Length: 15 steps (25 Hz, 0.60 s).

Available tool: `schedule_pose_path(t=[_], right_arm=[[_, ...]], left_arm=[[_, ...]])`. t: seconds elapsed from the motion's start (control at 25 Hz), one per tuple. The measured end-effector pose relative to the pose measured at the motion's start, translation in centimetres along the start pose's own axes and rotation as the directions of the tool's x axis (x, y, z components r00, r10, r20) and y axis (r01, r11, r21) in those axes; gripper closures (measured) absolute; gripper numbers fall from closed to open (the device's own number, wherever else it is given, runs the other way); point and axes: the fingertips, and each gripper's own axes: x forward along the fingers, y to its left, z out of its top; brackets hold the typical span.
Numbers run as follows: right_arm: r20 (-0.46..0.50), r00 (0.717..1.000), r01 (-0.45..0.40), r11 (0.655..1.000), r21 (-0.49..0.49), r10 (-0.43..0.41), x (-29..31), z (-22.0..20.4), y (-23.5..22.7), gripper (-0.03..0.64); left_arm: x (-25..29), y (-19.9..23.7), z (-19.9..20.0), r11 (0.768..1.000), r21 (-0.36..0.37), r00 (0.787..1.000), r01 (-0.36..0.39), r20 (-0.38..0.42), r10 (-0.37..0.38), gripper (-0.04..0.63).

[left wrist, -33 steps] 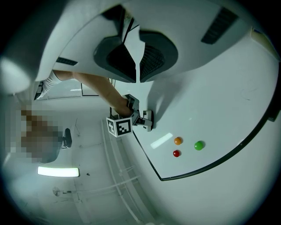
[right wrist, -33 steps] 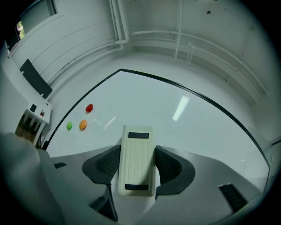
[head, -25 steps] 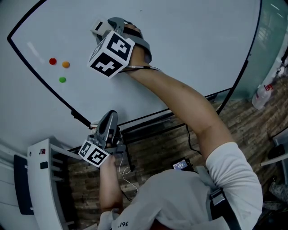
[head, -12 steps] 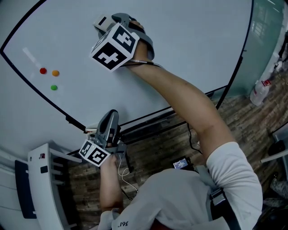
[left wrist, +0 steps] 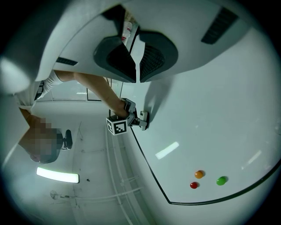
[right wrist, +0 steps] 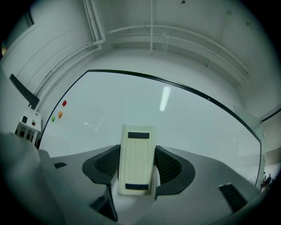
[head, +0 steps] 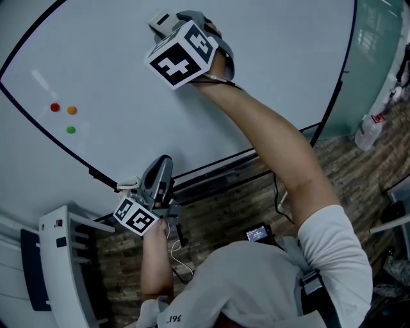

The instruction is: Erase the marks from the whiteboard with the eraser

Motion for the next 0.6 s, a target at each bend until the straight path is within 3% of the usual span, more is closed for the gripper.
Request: schedule_pose_path(t=[0.6], right_arm=[[-0.024,0.997,0.076,0.997,-0.018,-0.076,-1.4,-4.8,-7.7,0.357]], left_arm=[[4.0,-1.2,-3.2,1.0,-0.027,0.999,0.014,-0.04,-0.015,0.563]])
